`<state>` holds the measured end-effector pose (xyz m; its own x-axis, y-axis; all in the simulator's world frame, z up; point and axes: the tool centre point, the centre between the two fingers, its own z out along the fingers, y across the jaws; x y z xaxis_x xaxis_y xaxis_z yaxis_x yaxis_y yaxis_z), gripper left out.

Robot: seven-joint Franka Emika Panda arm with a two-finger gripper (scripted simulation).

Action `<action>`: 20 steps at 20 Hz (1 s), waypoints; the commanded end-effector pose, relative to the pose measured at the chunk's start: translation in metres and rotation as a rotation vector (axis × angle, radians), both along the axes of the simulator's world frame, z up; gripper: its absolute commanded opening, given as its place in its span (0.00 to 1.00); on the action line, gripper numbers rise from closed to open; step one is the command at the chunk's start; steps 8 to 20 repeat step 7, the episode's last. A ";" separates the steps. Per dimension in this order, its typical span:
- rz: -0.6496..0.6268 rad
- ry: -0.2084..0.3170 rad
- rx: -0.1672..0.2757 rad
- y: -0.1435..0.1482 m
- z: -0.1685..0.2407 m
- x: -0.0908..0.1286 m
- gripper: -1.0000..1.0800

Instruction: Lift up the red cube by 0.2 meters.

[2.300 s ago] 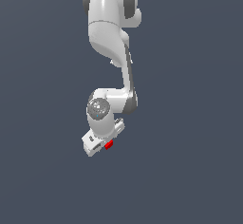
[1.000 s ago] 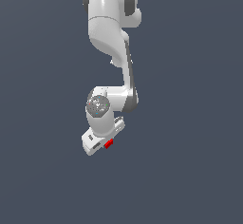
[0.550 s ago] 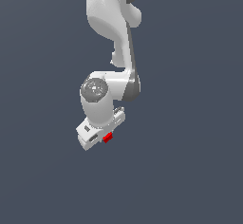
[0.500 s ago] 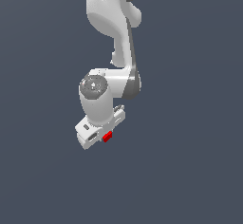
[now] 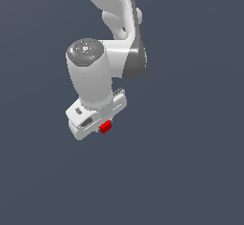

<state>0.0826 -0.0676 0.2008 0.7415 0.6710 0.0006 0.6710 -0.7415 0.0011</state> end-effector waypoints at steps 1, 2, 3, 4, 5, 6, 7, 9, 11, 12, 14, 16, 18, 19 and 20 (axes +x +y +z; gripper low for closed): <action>0.000 0.001 0.001 0.000 0.013 0.000 0.00; 0.000 0.001 0.001 0.000 0.017 0.000 0.00; 0.000 0.001 0.001 0.000 0.020 0.000 0.00; 0.000 0.001 0.001 0.000 0.022 0.000 0.00; 0.000 0.001 0.001 0.000 0.024 0.000 0.00; 0.000 0.001 0.001 0.000 0.025 0.001 0.00; 0.000 0.001 0.001 0.000 0.025 0.001 0.00; 0.000 0.001 0.001 0.000 0.025 0.001 0.00; 0.000 0.001 0.001 0.000 0.025 0.001 0.00; 0.000 0.001 0.001 0.000 0.025 0.001 0.00; 0.000 0.001 0.001 0.000 0.025 0.001 0.00; 0.000 0.001 0.001 0.000 0.025 0.001 0.00; 0.000 0.001 0.001 0.000 0.025 0.001 0.00; 0.000 0.001 0.001 0.000 0.025 0.001 0.00; 0.000 0.001 0.001 0.000 0.025 0.001 0.00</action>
